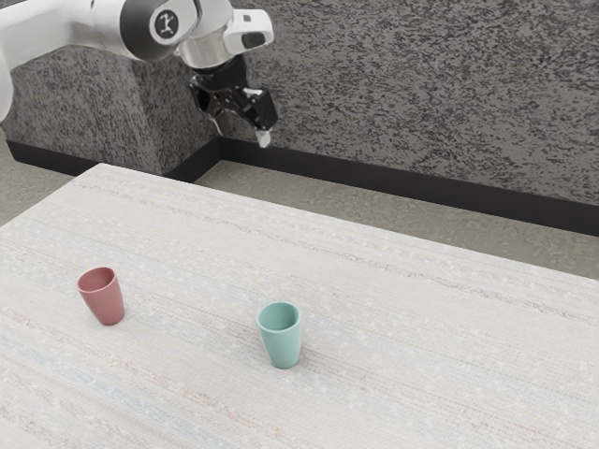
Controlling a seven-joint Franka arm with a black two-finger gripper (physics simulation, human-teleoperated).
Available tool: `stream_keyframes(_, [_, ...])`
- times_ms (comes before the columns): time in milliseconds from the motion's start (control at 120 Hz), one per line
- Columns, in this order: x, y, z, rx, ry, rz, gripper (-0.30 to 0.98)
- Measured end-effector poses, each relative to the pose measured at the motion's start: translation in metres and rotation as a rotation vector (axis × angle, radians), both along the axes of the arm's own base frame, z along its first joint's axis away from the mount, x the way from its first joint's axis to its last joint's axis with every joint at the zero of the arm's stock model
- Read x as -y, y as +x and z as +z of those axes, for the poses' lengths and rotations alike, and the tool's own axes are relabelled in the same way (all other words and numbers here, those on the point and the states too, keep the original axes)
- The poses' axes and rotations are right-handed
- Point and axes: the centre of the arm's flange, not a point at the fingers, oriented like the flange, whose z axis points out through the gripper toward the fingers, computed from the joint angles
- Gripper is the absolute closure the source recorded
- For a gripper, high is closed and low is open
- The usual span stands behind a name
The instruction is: Place the right cup onto the left cup
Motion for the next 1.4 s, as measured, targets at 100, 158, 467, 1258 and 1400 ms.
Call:
stream_keyframes(100, [-0.001,-0.006,-0.003,-0.068,0.02,-0.01,0.03])
stream_keyframes(158, [0.005,-0.009,-0.007,-0.101,0.028,-0.025,0.02])
stream_keyframes(467, [0.019,-0.019,-0.131,-0.307,0.051,-0.073,0.01])
stream_keyframes(1258, [0.036,-0.025,-0.304,-0.341,-0.007,-0.087,0.0])
stream_keyframes(1400, [0.036,-0.024,-0.315,-0.341,-0.009,-0.085,0.0])
